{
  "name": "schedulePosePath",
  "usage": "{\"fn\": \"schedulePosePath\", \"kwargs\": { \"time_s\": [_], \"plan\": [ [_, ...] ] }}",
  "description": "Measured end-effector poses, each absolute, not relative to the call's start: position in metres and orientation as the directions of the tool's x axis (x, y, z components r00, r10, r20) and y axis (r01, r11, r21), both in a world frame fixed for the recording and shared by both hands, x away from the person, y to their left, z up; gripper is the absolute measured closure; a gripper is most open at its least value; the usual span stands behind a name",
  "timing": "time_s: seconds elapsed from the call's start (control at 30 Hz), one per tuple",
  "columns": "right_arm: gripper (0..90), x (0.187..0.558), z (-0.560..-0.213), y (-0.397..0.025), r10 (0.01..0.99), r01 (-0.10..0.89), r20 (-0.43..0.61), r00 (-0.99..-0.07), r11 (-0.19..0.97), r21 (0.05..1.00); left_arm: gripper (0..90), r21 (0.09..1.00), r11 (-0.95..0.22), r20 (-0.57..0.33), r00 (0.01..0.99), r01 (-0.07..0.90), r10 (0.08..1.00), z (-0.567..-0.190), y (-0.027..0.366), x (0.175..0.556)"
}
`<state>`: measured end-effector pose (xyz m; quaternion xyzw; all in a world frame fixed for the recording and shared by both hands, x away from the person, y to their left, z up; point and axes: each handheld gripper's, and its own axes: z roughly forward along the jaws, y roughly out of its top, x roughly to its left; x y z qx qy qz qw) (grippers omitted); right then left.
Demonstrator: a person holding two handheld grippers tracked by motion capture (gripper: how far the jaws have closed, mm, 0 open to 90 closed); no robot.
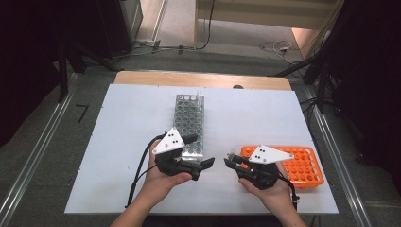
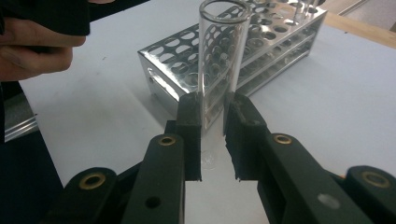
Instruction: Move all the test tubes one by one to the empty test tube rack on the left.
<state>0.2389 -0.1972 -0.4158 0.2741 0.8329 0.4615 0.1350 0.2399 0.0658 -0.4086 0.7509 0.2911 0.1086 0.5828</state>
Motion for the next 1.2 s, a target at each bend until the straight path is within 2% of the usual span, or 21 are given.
{"fn": "schedulePosePath", "kwargs": {
  "time_s": [0.37, 0.6, 0.8, 1.07, 1.2],
  "plan": [
    [74.1, 0.235, -0.422, -0.184, 0.556, 0.327, 0.026, -0.831, 0.451, 0.83, 27.1, 0.932, -0.19, -0.165, 0.828, 0.309, 0.536, -0.411, 0.051, 0.235],
    [74.1, 0.233, -0.424, -0.177, 0.542, 0.32, 0.022, -0.84, 0.464, 0.826, 42.4, 0.935, -0.213, -0.141, 0.849, 0.283, 0.508, -0.41, 0.043, 0.231],
    [74.1, 0.231, -0.425, -0.173, 0.531, 0.315, 0.02, -0.847, 0.472, 0.823, 49.0, 0.936, -0.221, -0.132, 0.856, 0.273, 0.499, -0.409, 0.039, 0.229],
    [74.1, 0.229, -0.426, -0.171, 0.525, 0.313, 0.021, -0.851, 0.474, 0.823, 64.2, 0.938, -0.228, -0.12, 0.865, 0.259, 0.487, -0.409, 0.038, 0.228],
    [74.1, 0.229, -0.425, -0.171, 0.524, 0.311, 0.021, -0.852, 0.473, 0.824, 67.8, 0.935, -0.241, -0.116, 0.867, 0.26, 0.485, -0.41, 0.038, 0.228]
  ]
}}
